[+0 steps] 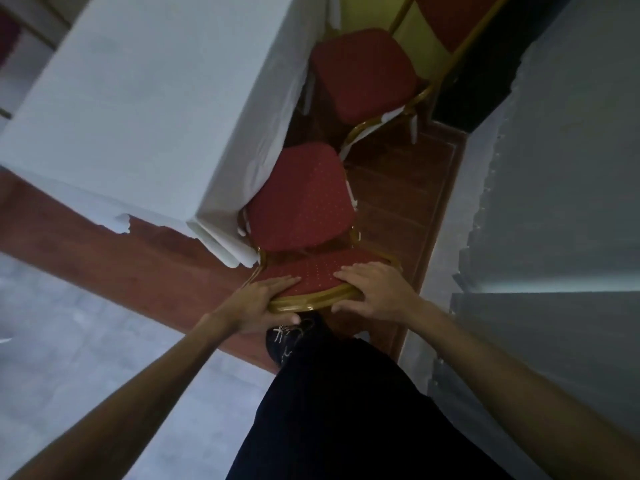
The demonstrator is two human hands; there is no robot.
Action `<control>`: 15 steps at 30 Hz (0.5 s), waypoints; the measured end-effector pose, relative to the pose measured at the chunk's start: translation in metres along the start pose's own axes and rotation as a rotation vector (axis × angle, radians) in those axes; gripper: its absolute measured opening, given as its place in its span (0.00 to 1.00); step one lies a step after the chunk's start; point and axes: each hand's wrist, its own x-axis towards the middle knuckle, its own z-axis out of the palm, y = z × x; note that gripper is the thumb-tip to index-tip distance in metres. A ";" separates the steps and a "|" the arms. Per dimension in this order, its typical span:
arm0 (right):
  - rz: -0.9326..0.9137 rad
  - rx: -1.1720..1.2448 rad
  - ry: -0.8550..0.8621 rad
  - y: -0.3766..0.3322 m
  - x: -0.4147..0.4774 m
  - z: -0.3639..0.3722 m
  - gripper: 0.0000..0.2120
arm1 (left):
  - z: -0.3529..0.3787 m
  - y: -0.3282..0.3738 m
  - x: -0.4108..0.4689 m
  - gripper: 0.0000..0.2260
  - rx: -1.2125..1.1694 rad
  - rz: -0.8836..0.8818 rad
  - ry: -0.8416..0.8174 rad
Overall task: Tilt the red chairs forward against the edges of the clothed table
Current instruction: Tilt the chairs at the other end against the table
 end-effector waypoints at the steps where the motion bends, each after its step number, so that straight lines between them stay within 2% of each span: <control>1: -0.032 -0.008 0.035 0.002 0.000 0.001 0.40 | 0.000 0.004 -0.001 0.42 0.000 -0.016 0.011; 6: -0.187 -0.107 0.207 0.019 -0.001 0.010 0.34 | 0.005 0.023 -0.012 0.40 0.027 -0.111 0.113; 10: -0.311 -0.142 0.253 0.044 -0.005 0.011 0.34 | 0.014 0.048 -0.010 0.37 0.033 -0.162 0.198; 12: -0.352 -0.147 0.228 0.063 -0.006 0.007 0.34 | 0.022 0.061 -0.003 0.37 0.019 -0.167 0.231; 15: -0.383 -0.140 0.061 0.096 0.000 -0.011 0.34 | 0.040 0.077 0.014 0.38 0.010 -0.159 0.291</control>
